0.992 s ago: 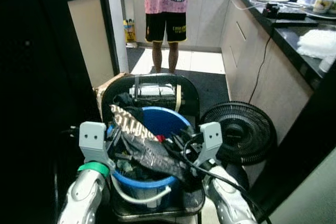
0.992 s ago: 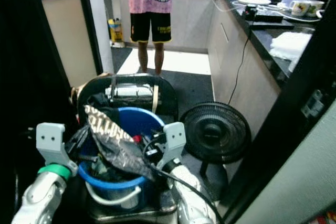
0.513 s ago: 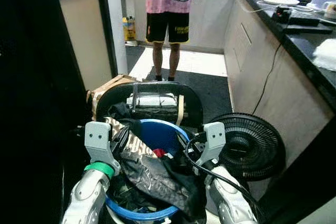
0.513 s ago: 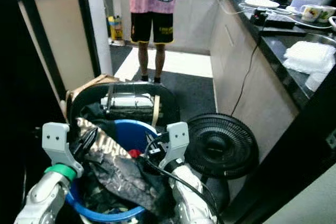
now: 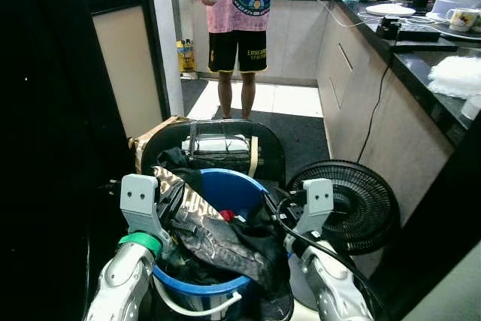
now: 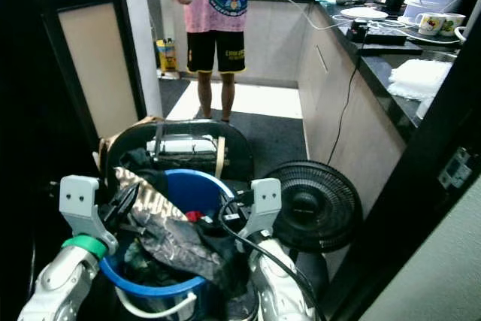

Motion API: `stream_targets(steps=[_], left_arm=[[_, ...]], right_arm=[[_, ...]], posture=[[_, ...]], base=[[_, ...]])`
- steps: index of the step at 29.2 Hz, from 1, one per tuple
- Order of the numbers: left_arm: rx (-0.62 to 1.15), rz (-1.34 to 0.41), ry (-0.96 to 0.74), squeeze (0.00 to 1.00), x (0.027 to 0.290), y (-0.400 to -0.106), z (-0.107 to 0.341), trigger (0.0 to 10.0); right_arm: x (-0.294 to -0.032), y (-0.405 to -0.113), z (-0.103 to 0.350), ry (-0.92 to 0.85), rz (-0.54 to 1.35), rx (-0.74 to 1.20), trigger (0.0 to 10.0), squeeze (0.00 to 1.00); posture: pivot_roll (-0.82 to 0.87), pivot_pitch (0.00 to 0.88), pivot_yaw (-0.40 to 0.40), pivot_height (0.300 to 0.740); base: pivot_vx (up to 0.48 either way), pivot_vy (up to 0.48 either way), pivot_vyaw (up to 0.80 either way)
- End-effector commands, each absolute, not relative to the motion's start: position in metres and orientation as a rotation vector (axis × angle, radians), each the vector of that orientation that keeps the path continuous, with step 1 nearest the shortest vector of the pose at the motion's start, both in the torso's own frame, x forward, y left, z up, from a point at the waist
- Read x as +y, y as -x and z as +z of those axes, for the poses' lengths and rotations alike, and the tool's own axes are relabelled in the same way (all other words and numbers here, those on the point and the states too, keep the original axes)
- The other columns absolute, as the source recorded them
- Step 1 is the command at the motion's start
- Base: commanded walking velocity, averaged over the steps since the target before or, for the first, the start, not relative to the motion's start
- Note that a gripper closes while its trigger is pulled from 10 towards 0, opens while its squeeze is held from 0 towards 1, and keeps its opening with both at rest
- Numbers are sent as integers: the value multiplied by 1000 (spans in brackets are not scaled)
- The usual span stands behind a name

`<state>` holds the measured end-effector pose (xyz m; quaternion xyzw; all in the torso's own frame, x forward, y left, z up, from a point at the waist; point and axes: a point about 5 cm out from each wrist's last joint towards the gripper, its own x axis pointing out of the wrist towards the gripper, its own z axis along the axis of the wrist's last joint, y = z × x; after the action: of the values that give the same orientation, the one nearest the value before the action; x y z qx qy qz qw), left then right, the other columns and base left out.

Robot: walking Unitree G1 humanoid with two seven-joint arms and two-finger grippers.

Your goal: Clothes washing

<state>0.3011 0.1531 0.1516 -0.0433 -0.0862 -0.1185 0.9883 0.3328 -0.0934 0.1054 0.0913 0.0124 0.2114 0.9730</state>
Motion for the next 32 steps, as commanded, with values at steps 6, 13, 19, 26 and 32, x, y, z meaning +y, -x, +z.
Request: stream_targets(steps=[6, 13, 19, 26, 32], left_arm=[[-144, -260, 60, 0, 153, -302, 148, 10000], [-140, -272, 50, 0, 153, -301, 148, 10000], [-128, -298, 34, 0, 151, -300, 147, 10000], [-108, -345, 14, 0, 147, -299, 145, 10000], [-98, -375, -2, 0, 146, -298, 146, 10000]], right_arm=[[-80, -333, 90, -246, 504, 170, 10000, 1000], [-72, -332, 90, -284, 553, 197, 10000, 1000], [-61, -324, 86, -271, 657, 231, 10000, 1000], [-56, -321, 87, -371, 682, 234, 10000, 0], [-74, -330, 106, 74, 547, 0, 10000, 0]], posture=[[10, 23, 52, 740], [12, 25, 54, 740], [13, 27, 58, 740], [20, 29, 62, 740], [23, 29, 71, 740]], base=[[0, 0, 0], [0, 0, 0], [0, 0, 0], [0, 0, 0], [0, 0, 0]])
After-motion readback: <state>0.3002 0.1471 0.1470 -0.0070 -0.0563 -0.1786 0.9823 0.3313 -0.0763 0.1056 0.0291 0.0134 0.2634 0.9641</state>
